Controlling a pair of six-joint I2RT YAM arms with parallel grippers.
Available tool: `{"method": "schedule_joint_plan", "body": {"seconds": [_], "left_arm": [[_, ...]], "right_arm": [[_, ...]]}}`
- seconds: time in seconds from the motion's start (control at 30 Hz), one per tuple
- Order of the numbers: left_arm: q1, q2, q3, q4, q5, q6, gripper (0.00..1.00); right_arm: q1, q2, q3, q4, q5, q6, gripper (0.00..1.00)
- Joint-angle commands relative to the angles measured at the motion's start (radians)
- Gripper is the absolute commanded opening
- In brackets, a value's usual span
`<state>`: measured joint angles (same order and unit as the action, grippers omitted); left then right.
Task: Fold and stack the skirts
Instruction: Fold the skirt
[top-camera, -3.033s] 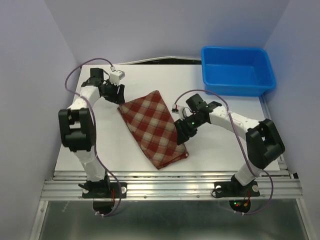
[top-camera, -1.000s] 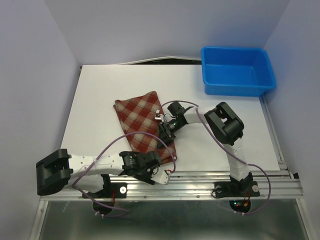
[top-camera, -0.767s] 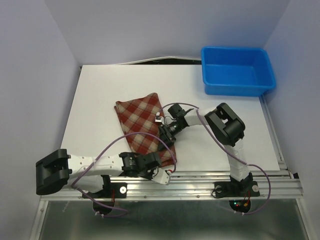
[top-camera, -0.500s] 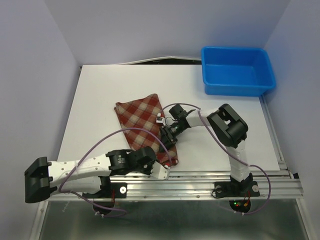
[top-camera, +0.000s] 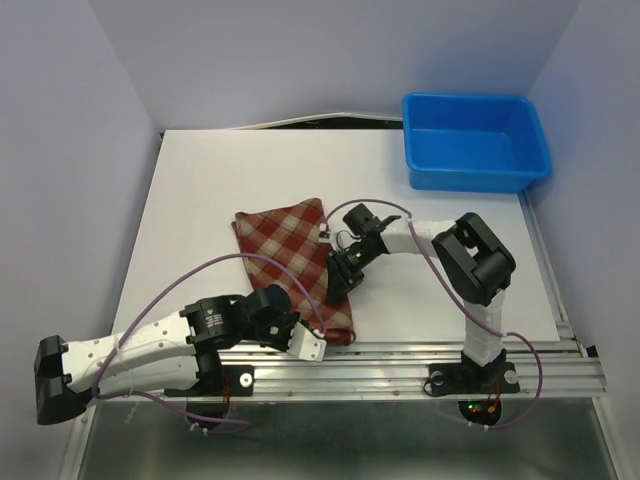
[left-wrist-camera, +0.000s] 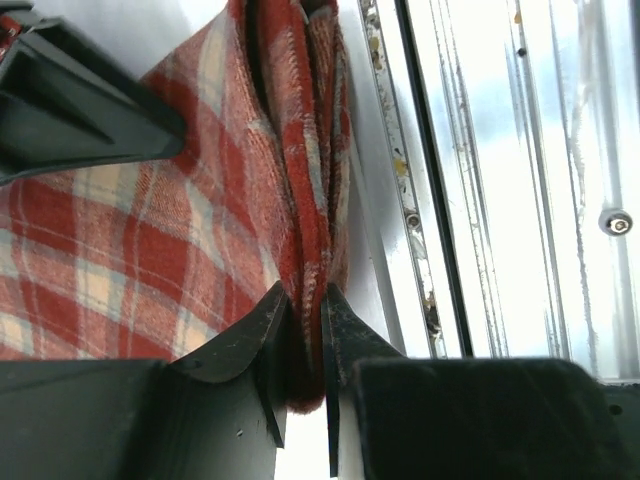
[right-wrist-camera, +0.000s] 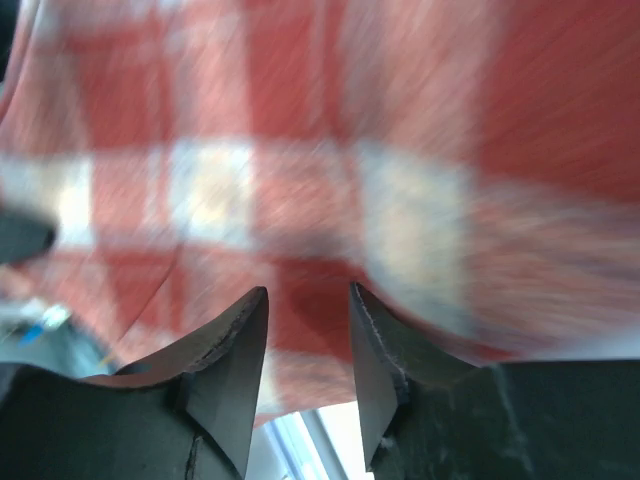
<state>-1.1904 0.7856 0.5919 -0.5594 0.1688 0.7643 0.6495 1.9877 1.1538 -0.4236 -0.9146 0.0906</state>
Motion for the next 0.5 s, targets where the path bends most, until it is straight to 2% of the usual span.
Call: {"method": "schedule_joint_plan", "body": {"seconds": [0.0,0.13,0.27,0.47], "left_arm": [[0.002,-0.045,0.085,-0.030,0.106,0.012,0.00],[0.012,-0.036,0.112,-0.030,0.113,0.003,0.00],[0.044,-0.032,0.138,-0.027,0.124,-0.003,0.00],[0.202,0.017,0.209,-0.039,0.217,-0.010,0.00]], "right_arm": [[-0.004,-0.050,0.165,0.037,0.126,0.024,0.45],[-0.004,-0.023,0.225,0.189,0.080,0.154,0.49],[0.007,0.084,0.261,0.311,0.042,0.224,0.49],[0.036,0.204,0.236,0.378,0.054,0.219,0.49]]}}
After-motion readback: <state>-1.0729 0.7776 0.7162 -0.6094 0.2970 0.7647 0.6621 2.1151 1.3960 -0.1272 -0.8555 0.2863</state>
